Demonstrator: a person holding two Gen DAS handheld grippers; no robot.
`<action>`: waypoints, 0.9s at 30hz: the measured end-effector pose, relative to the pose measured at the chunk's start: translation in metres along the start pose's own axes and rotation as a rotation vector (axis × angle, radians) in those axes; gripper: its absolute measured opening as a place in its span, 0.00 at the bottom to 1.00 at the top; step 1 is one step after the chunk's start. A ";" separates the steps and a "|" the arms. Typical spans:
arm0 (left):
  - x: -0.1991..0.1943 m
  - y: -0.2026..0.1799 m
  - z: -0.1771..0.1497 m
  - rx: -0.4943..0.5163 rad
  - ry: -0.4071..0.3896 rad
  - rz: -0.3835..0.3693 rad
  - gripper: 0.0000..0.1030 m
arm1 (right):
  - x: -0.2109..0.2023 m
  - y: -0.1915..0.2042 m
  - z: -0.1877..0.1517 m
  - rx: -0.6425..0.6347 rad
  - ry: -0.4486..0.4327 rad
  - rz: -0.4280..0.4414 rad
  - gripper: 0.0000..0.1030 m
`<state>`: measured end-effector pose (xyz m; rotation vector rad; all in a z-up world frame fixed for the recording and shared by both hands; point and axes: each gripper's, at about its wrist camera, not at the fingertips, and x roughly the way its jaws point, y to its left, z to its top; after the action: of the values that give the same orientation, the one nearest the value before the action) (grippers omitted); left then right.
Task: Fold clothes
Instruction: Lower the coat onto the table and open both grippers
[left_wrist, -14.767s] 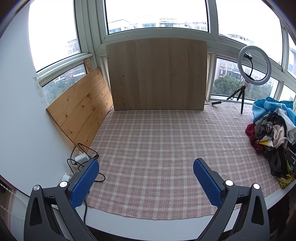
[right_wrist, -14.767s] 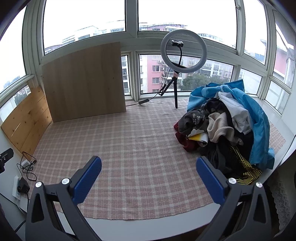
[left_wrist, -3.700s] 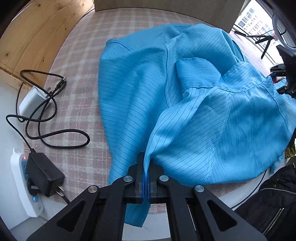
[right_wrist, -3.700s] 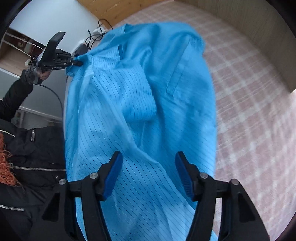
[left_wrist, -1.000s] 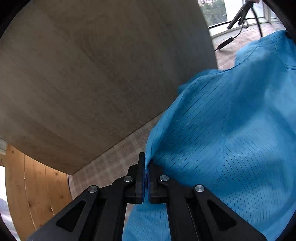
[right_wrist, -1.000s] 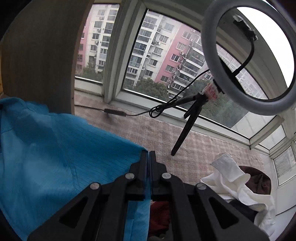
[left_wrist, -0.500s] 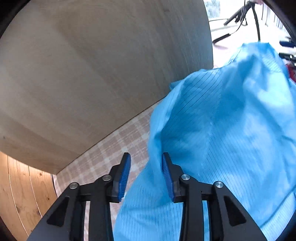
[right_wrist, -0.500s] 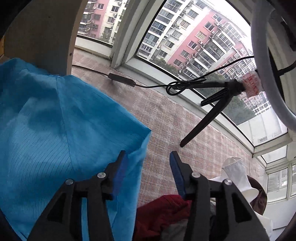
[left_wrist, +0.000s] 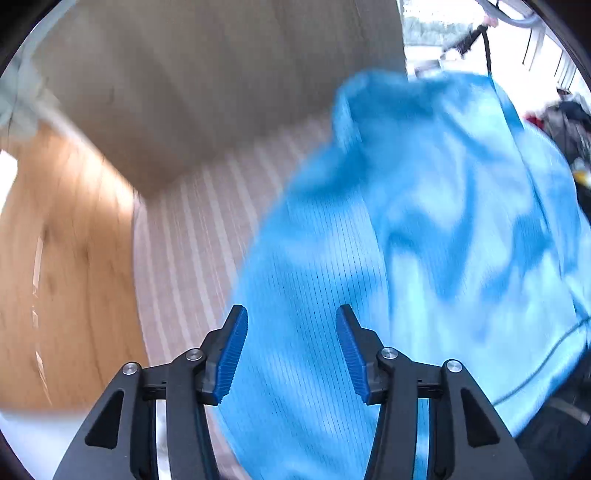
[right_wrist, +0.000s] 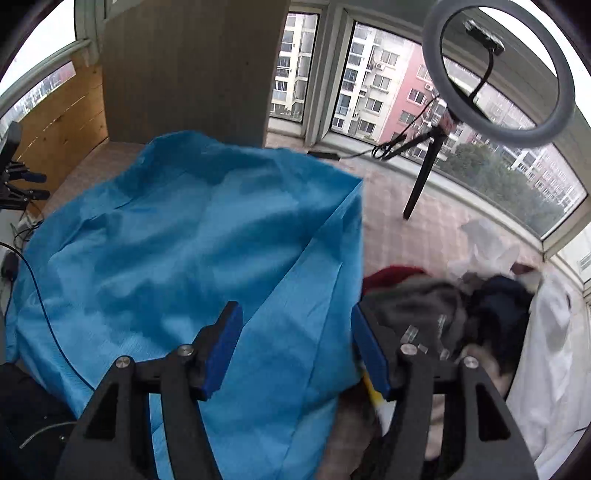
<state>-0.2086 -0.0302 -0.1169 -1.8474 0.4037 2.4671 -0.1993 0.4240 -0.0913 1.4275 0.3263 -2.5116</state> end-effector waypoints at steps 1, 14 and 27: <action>0.004 -0.006 -0.017 -0.001 0.020 -0.009 0.47 | -0.001 0.008 -0.016 0.009 0.012 0.016 0.59; 0.062 -0.060 -0.095 -0.126 0.093 -0.131 0.47 | 0.026 0.066 -0.134 0.129 0.196 0.068 0.59; 0.076 -0.056 -0.032 -0.170 0.033 -0.090 0.01 | 0.002 0.085 -0.158 0.211 0.138 0.010 0.59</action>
<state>-0.1906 0.0068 -0.2079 -1.9221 0.1118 2.4838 -0.0461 0.3914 -0.1782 1.6803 0.0790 -2.5066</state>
